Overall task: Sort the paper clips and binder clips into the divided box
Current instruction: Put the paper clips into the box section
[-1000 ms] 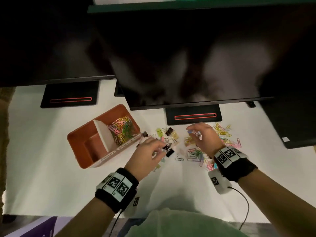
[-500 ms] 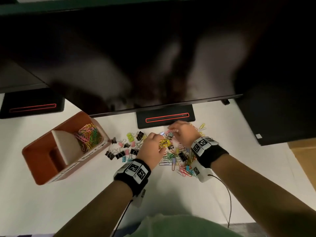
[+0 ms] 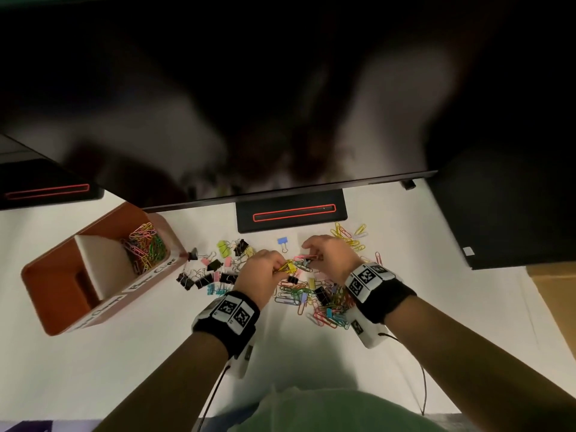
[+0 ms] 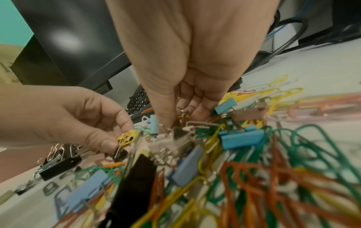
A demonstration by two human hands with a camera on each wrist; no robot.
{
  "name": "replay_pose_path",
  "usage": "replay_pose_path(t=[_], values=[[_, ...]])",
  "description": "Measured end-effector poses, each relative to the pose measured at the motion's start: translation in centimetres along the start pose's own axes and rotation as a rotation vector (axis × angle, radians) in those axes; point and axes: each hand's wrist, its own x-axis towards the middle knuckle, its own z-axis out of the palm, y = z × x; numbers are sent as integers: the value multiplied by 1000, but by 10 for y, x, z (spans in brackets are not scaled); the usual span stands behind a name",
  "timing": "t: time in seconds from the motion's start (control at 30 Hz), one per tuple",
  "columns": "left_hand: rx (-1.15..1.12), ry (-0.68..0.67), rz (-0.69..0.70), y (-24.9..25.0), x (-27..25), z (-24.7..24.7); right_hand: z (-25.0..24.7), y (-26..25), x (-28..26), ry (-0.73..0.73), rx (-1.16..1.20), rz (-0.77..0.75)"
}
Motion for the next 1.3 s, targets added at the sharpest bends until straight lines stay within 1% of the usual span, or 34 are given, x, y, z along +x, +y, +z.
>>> replay_pose_path(t=[0.13,0.23,0.37,0.47,0.57,0.77,0.87,0.97,1.07,1.17,1.3], values=[[-29,-24,15,-2,-1,-4,-2,-1,1,-17,-53,-12],[-83,-18,23,-3,-4,-9,-5,-3,-1,-3,-43,-9],[-193,12,-20,-4,-10,-16,-11,-4,-4,31,-48,12],[-247,-2,-40,-2,-15,-22,-14,-6,-8,38,18,23],[-248,-14,-47,-1,-17,-25,-14,-8,-10,63,108,16],[-296,-9,-63,0,-20,-30,-14,-19,-12,30,185,29],[-335,-13,-74,0,-22,-32,-17,-23,-13,5,159,42],[-316,1,-73,-4,-23,-35,-17,-23,-15,26,146,28],[-365,7,-86,-6,-25,-37,-16,-20,-15,61,122,1],[-361,37,-89,-7,-26,-39,-15,-17,-15,81,80,-37],[-455,59,-138,-9,-26,-43,-15,-20,-17,66,38,-86]])
